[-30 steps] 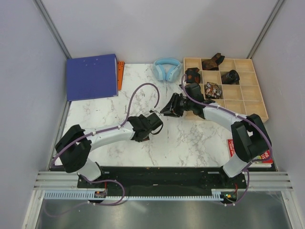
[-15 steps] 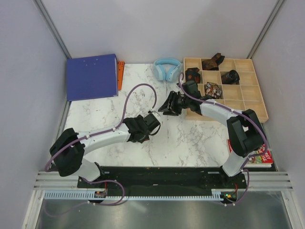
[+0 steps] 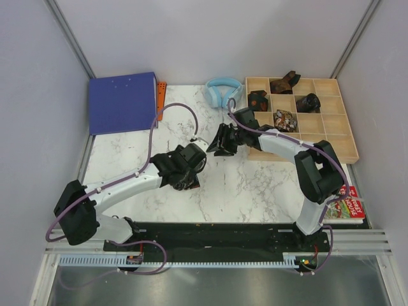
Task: Roll the ties
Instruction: Roll the tie at the center of the board.
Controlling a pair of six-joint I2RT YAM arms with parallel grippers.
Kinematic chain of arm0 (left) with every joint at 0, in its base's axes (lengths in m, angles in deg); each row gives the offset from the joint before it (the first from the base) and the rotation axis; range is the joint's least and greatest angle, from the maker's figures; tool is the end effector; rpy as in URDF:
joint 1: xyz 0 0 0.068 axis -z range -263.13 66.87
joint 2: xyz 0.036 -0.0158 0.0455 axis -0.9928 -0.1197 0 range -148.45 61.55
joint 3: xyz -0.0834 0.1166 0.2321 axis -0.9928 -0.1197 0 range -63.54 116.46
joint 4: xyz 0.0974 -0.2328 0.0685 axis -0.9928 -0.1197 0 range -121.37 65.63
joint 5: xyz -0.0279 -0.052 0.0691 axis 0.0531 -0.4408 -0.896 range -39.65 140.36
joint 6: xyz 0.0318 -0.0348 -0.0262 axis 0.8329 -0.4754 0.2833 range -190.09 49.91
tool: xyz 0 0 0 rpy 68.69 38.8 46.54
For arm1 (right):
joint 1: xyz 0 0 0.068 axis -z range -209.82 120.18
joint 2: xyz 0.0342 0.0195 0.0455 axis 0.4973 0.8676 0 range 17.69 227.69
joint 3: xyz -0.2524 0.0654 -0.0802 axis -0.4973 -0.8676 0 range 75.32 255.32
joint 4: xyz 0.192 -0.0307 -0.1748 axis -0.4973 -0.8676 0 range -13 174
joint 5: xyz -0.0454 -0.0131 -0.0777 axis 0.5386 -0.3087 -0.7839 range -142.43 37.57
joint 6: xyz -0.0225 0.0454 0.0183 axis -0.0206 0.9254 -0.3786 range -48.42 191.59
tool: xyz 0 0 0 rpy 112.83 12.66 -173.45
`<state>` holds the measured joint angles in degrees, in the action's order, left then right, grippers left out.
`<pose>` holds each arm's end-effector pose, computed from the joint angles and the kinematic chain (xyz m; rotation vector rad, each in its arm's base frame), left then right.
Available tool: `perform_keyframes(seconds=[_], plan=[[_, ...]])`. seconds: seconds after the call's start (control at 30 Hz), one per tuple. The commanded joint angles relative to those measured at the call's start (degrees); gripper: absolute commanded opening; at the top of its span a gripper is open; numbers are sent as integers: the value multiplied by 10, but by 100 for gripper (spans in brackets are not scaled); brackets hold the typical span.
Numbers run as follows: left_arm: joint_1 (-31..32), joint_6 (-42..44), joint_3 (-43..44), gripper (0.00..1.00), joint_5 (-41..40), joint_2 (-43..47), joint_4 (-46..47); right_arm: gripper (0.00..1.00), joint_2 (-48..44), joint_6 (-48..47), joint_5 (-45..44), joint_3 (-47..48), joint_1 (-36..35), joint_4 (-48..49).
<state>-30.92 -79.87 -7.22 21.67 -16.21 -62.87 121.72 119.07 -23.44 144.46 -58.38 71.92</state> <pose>0.1769 -0.2003 0.2467 0.7259 2.3325 0.1970 0.3351 0.2021 0.2019 0.1666 2.6158 1.1643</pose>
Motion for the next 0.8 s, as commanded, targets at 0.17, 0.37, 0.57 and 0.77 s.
perform_keyframes(seconds=[0.17, 0.37, 0.57, 0.77], plan=[[-82, 43, -4, 69, 143, 12, 60, 53, -22, -12, -16, -16, -8, -3], [-103, 64, 31, 72, 229, -21, 31, 53, -27, -13, -18, -27, -8, -1], [-105, 60, 27, 73, 233, -41, 20, 53, -26, -13, -17, -33, -8, 2], [-106, 47, 28, 74, 196, -79, 10, 53, -32, -15, -17, -37, -8, 3]])
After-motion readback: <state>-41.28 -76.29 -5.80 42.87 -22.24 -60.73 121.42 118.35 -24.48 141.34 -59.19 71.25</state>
